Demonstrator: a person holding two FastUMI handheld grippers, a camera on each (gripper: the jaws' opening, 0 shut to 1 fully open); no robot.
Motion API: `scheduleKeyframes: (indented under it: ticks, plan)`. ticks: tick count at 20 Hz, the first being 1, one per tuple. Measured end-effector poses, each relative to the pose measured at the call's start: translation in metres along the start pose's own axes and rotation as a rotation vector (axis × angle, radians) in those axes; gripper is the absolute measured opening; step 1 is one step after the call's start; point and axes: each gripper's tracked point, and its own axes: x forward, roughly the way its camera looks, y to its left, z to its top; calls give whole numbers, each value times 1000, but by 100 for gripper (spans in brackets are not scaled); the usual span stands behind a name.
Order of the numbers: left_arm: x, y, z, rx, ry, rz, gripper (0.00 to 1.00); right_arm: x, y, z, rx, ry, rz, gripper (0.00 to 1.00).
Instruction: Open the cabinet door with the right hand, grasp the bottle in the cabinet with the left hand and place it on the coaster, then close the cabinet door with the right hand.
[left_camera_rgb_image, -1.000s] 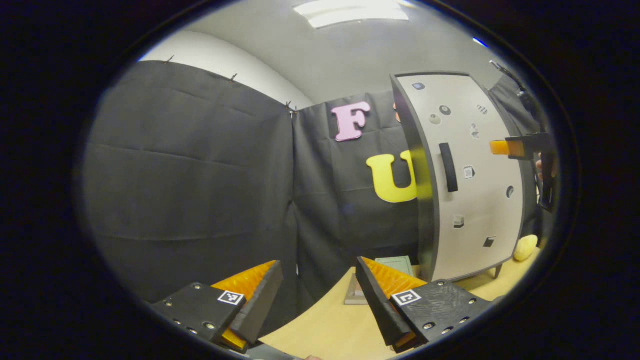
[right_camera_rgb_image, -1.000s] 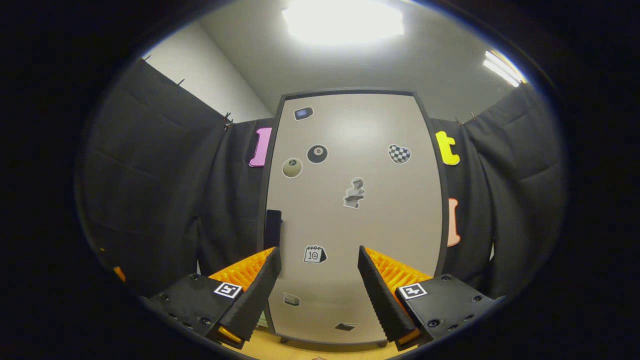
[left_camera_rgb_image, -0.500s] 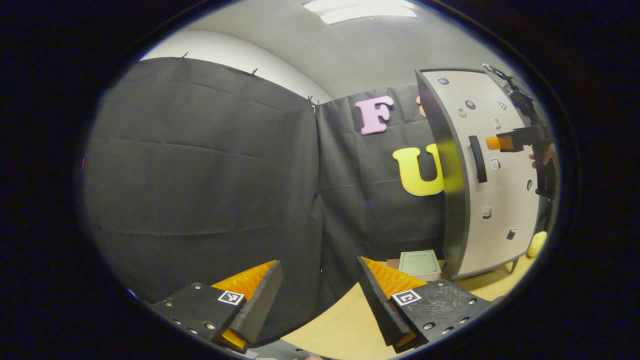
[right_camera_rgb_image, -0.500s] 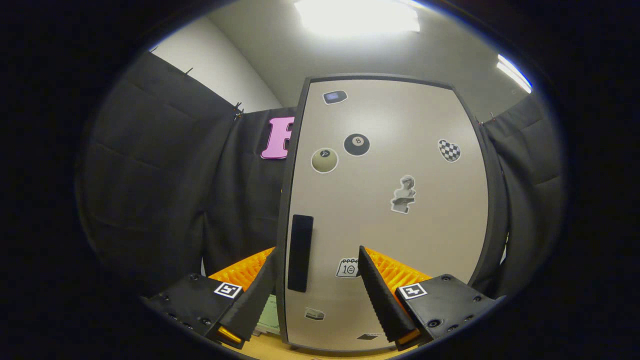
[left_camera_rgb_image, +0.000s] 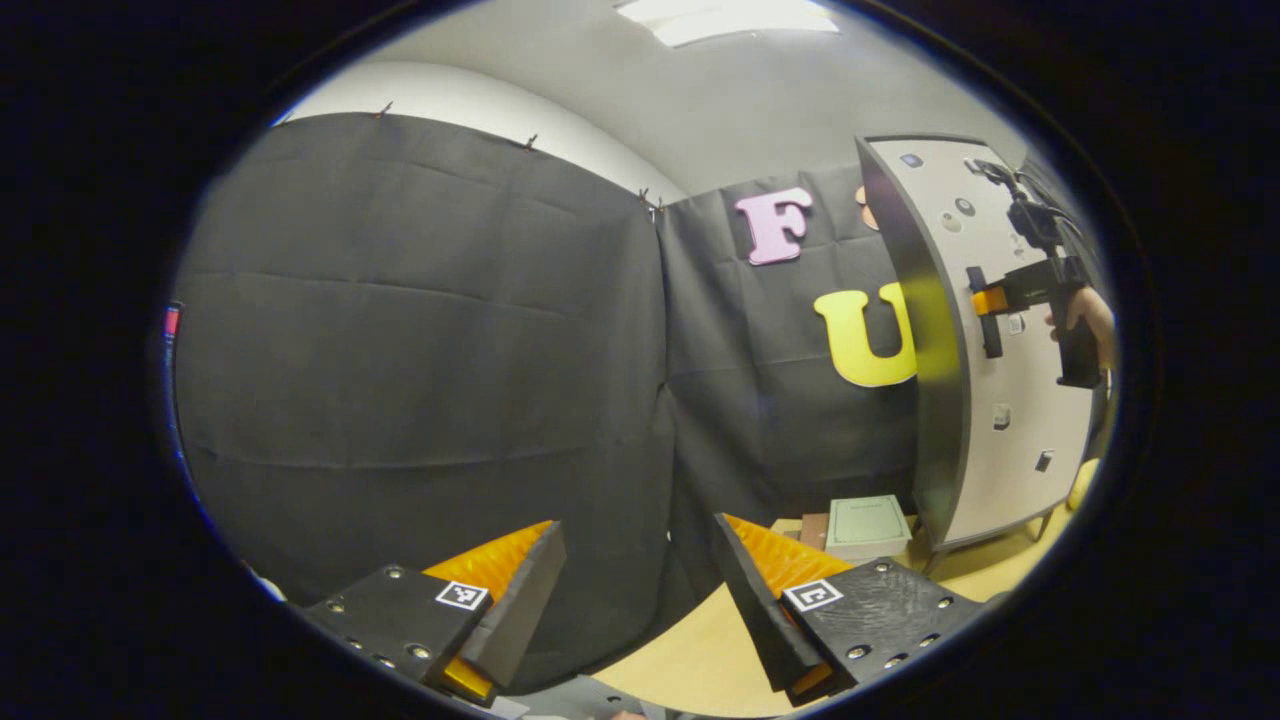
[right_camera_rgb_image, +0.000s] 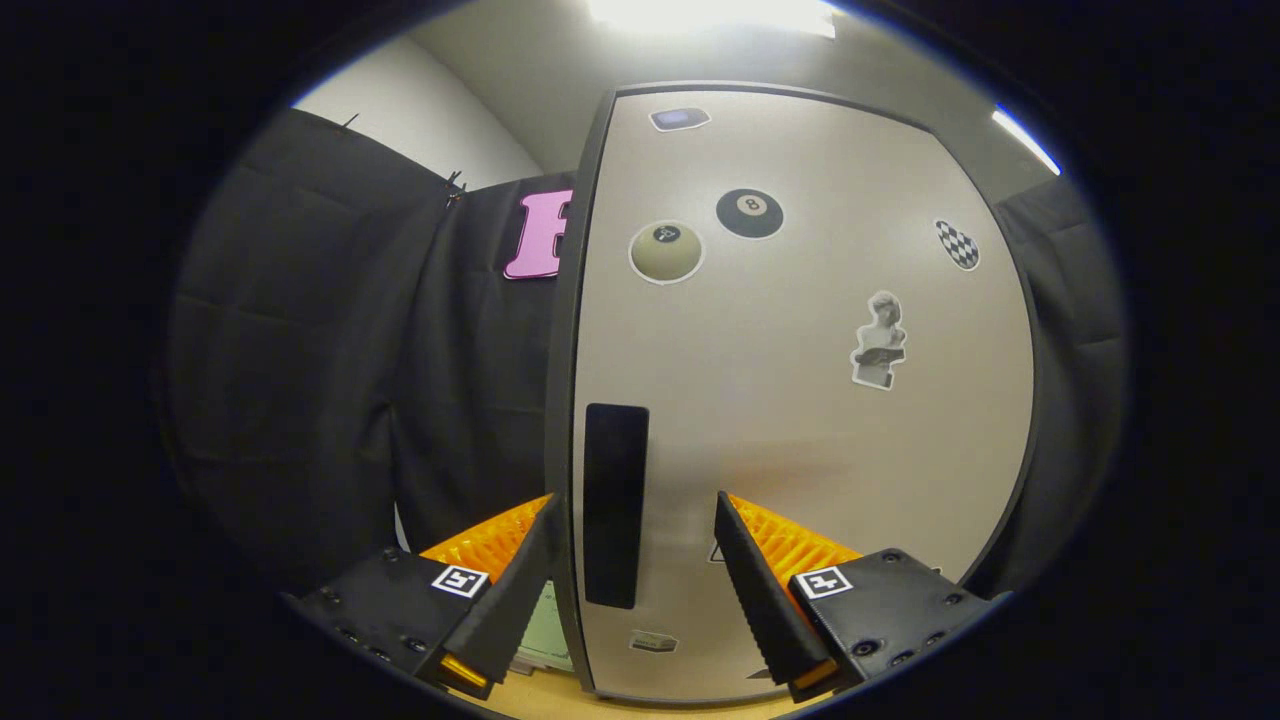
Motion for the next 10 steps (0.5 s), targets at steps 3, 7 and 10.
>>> scheduleKeyframes:
  ticks: [3,7,10]
  plan:
    - [1,10,-2,3,3,16,89,9,3,1,31,22,-13,83]
    - [0,22,-6,0,8,30,89,20,10,-11,62,93,1,74]
    - [0,29,-8,-4,9,34,89,21,14,-17,61,127,-7,58]
